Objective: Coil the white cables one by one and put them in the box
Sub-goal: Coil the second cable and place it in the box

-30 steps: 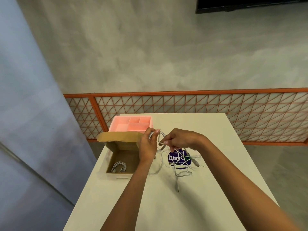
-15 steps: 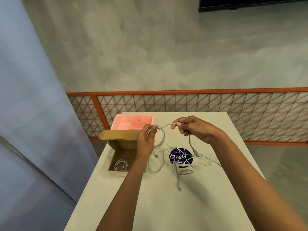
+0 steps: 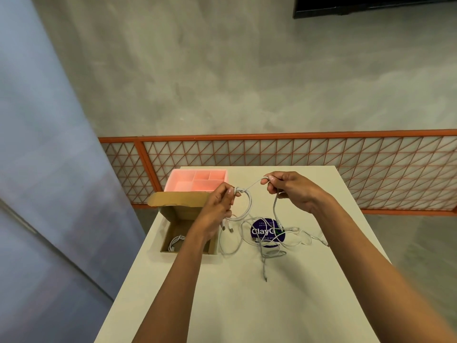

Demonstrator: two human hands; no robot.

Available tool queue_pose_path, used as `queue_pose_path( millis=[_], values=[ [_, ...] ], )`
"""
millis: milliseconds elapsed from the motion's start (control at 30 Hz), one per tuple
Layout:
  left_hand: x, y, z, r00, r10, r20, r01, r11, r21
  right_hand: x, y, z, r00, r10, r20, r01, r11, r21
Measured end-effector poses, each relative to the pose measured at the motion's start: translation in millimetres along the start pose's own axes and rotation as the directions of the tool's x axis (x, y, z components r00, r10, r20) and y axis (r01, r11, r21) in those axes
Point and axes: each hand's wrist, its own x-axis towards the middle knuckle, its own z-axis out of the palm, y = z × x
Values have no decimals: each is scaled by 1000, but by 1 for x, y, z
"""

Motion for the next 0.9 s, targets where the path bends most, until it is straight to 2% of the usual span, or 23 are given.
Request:
queue_pose_path(
  millis=[100,267,400,567,733,900],
  values=[
    [-3,-2,10,994,85,-65,-78,992,95,3,0,0,998,-52,-43,56,993,101],
    [-7,-3,21,978,192,-80,-183,977,109,5,1,3,983,-108,-148,136,971,194],
    [-7,-1,26,968,225,-111,-214,972,96,6,4,4,963,-143,-230,205,939,274],
    [-7,4,34,973,197,-117,-192,980,50,9,8,11,942,-178,-286,286,870,401],
    [-8,7,35,980,148,-133,-150,989,-2,8,9,19,967,-76,-243,221,726,651],
    [-9,10,37,987,66,-148,-76,995,-60,10,15,27,983,76,-170,92,594,799]
  ],
)
